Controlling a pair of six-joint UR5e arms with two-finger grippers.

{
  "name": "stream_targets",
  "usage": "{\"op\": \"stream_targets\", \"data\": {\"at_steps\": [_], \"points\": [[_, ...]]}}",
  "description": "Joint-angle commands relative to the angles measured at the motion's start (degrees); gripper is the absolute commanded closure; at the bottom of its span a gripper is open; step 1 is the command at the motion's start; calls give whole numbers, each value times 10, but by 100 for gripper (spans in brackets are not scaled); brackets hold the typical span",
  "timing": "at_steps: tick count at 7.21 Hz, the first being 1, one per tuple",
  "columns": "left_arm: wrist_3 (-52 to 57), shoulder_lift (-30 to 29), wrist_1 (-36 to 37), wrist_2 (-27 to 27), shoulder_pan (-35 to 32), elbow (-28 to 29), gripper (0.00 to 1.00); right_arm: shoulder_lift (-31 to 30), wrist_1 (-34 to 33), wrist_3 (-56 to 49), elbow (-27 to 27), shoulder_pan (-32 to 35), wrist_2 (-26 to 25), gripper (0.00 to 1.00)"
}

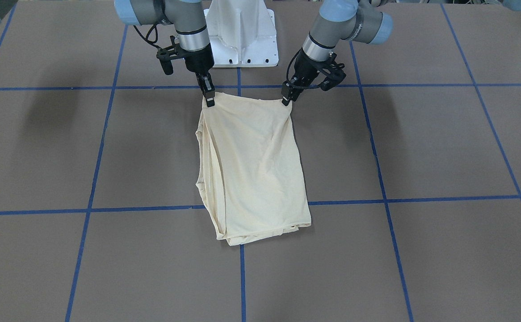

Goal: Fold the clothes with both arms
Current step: 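Grasp the shirt's edge nearest the robot with the left gripper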

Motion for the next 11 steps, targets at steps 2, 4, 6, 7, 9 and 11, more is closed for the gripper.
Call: {"op": "stream_targets", "data": {"at_steps": [2,4,6,7,9,11], "points": [[-1,0,0,-1,13,1,95,-3,-2,0,13,1,1,100],[-1,0,0,-3,13,-2,100,-3,-2,0,13,1,1,100],[-12,0,-1,-16,13,-9,100,-3,-2,0,13,1,1,100],[-12,1,0,-24,13,-18,100,-3,-2,1,13,1,1,100],[-14,2,0,-37,14,-31,100,-16,-3,1,33,-3,1,100],[-19,3,1,-37,14,-40,100,-40,-4,2,69,-12,1,100]]}}
